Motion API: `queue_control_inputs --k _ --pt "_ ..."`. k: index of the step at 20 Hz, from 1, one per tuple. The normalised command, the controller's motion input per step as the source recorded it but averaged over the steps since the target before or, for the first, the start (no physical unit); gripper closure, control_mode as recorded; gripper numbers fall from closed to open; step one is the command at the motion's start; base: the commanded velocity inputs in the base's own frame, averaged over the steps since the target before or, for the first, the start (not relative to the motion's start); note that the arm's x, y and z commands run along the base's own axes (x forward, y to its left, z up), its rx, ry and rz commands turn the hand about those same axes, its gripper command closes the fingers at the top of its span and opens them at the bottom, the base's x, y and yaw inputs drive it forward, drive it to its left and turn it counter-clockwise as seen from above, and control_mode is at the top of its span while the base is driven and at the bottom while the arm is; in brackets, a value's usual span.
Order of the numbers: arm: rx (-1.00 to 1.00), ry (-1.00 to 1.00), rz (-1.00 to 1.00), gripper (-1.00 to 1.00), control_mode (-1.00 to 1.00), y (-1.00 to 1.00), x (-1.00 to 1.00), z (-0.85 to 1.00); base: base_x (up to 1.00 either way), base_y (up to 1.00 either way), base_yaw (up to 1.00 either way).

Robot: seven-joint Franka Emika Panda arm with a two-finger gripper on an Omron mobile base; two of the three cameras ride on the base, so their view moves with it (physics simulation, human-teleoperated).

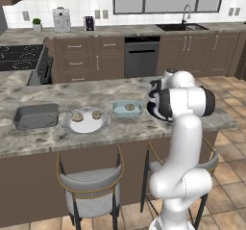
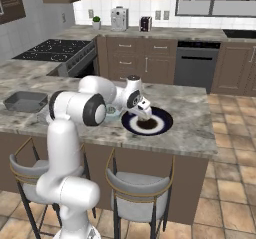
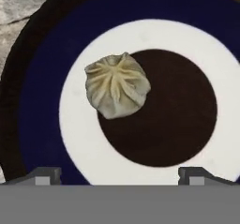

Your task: Place two dumplings into each of the tupperware containers and then place the containers in the fridge.

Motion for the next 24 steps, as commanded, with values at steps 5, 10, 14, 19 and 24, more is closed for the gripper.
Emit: queue_control_inputs --k 5,10,14,19,24 --pt "0.05 0.07 -0.01 -1.0 -1.0 -0.25 0.73 -0.02 0.0 0.0 0.0" --pt "0.0 0.08 0.0 -1.0 -1.0 -0.04 0.39 -0.28 0.0 0.0 0.0" --pt "0.0 0.02 0.0 -1.0 -1.0 -0.04 -0.03 -0.46 0.0 0.0 0.0" --pt "-0.02 0.03 0.0 1.0 -1.0 0.0 -0.12 -0.51 0.0 0.0 0.0" --pt "-0.01 0.02 -0.02 1.0 -1.0 0.15 -0.7 -0.19 0.0 0.0 0.0"
